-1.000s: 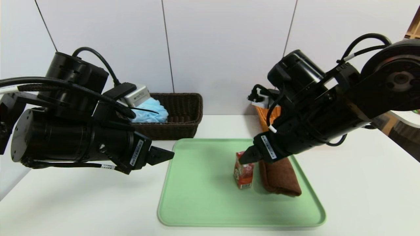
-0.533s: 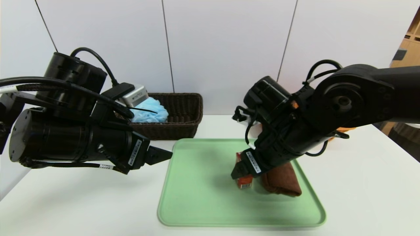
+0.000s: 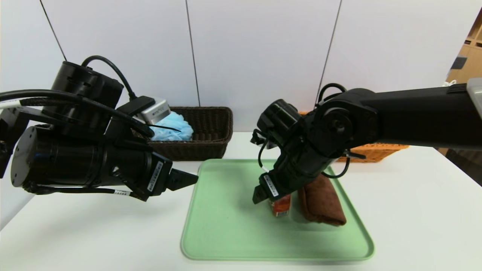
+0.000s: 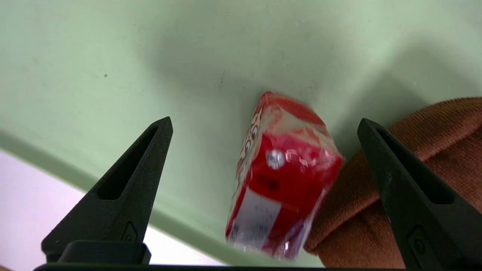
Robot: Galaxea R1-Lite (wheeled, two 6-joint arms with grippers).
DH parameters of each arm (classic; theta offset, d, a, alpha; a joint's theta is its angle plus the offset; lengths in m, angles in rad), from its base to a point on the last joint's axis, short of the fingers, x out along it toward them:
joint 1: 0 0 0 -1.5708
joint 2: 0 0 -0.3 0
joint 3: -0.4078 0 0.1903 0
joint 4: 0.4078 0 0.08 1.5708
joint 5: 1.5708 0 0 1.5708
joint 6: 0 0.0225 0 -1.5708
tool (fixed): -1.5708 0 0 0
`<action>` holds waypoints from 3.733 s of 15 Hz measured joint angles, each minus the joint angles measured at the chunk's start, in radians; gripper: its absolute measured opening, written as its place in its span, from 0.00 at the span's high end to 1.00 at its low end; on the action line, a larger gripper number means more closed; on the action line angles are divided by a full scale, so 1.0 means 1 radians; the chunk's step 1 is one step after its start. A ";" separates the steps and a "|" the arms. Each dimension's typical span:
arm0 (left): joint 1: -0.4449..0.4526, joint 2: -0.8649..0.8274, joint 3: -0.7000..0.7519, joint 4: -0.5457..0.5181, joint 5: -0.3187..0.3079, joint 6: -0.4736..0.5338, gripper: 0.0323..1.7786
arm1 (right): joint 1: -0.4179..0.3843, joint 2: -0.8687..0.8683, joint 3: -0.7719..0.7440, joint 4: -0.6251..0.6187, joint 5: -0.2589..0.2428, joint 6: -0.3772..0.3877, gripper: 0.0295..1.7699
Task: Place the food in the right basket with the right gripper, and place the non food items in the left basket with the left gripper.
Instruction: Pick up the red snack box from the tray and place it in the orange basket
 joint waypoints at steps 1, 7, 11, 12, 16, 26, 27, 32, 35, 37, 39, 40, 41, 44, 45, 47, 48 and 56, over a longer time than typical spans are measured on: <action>0.000 0.000 0.001 -0.001 0.000 0.000 0.05 | 0.000 0.010 -0.002 0.003 0.000 0.000 0.04; 0.000 0.001 -0.002 -0.003 0.000 0.000 0.05 | 0.000 0.035 -0.002 0.011 0.000 -0.003 0.04; 0.000 0.001 -0.003 -0.002 0.000 0.000 0.05 | 0.001 0.037 -0.003 0.012 0.000 0.001 0.35; 0.000 0.001 -0.004 -0.003 0.000 0.000 0.05 | 0.002 0.035 -0.003 0.012 0.000 0.001 0.42; 0.000 0.000 -0.005 -0.002 0.000 0.000 0.05 | 0.003 0.029 -0.002 0.012 0.000 0.003 0.77; 0.001 -0.002 0.000 -0.001 0.000 -0.001 0.05 | -0.035 -0.086 -0.067 0.020 -0.007 -0.010 0.76; 0.001 -0.002 0.000 -0.001 0.000 -0.002 0.05 | -0.051 -0.110 -0.096 0.021 -0.007 -0.017 0.76; 0.001 -0.008 0.001 -0.003 -0.001 -0.003 0.05 | -0.183 -0.193 -0.199 -0.033 -0.090 -0.079 0.76; 0.000 -0.011 0.002 -0.002 -0.003 -0.004 0.05 | -0.269 -0.178 -0.211 -0.111 -0.114 -0.085 0.76; 0.000 -0.011 0.003 -0.002 -0.003 -0.004 0.05 | -0.339 -0.139 -0.215 -0.127 -0.118 -0.089 0.76; 0.001 -0.011 0.004 -0.002 -0.003 -0.005 0.05 | -0.417 -0.084 -0.219 -0.145 -0.120 -0.095 0.76; 0.000 -0.011 0.004 -0.002 -0.003 -0.005 0.05 | -0.448 -0.059 -0.221 -0.148 -0.120 -0.102 0.76; 0.000 -0.011 0.005 -0.001 -0.003 -0.005 0.05 | -0.481 -0.028 -0.227 -0.151 -0.120 -0.113 0.76; 0.001 -0.011 0.011 -0.001 -0.003 -0.006 0.05 | -0.555 0.051 -0.239 -0.185 -0.119 -0.152 0.76; 0.001 -0.010 0.012 -0.002 -0.003 -0.006 0.05 | -0.571 0.075 -0.240 -0.216 -0.119 -0.158 0.76; 0.001 -0.008 0.012 -0.004 -0.003 -0.006 0.05 | -0.593 0.117 -0.241 -0.244 -0.116 -0.172 0.76; 0.001 -0.006 0.012 -0.005 -0.003 -0.006 0.05 | -0.598 0.132 -0.241 -0.243 -0.111 -0.174 0.76; 0.003 0.003 0.013 -0.007 -0.003 -0.006 0.05 | -0.602 0.176 -0.241 -0.244 -0.103 -0.175 0.30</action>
